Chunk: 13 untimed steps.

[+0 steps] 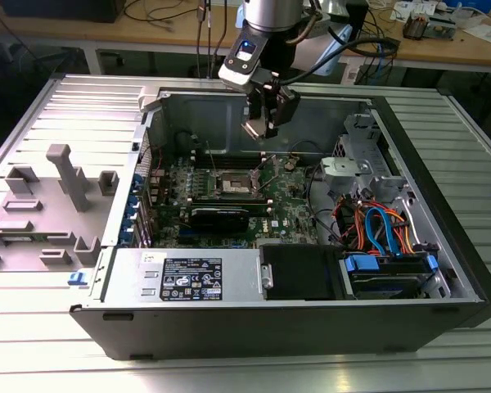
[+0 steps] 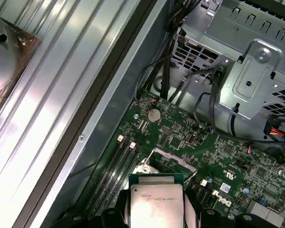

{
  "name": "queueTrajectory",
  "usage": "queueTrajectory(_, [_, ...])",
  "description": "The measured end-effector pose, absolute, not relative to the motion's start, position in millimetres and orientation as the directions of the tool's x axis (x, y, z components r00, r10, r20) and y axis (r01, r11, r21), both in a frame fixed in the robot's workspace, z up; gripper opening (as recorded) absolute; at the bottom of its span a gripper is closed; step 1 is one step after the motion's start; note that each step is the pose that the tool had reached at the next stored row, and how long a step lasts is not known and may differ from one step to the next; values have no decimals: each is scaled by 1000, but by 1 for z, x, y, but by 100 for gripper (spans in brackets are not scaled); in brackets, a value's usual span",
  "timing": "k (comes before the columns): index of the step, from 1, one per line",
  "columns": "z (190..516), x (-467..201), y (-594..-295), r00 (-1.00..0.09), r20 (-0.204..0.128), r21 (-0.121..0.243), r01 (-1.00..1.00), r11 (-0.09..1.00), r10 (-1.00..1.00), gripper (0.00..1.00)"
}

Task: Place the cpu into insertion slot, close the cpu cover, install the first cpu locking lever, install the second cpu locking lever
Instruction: 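Place the cpu into insertion slot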

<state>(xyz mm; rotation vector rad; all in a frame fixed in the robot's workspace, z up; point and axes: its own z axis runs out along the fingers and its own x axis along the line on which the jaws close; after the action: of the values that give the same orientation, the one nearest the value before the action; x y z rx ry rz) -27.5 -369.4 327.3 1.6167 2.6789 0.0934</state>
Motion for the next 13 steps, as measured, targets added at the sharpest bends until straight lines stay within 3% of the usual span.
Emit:
queueTrajectory(3, [325, -27, -369, -365, 21, 53, 930, 363, 931, 55])
queueTrajectory(13, [325, -27, -369, -363, 21, 54, 931, 362, 932, 55])
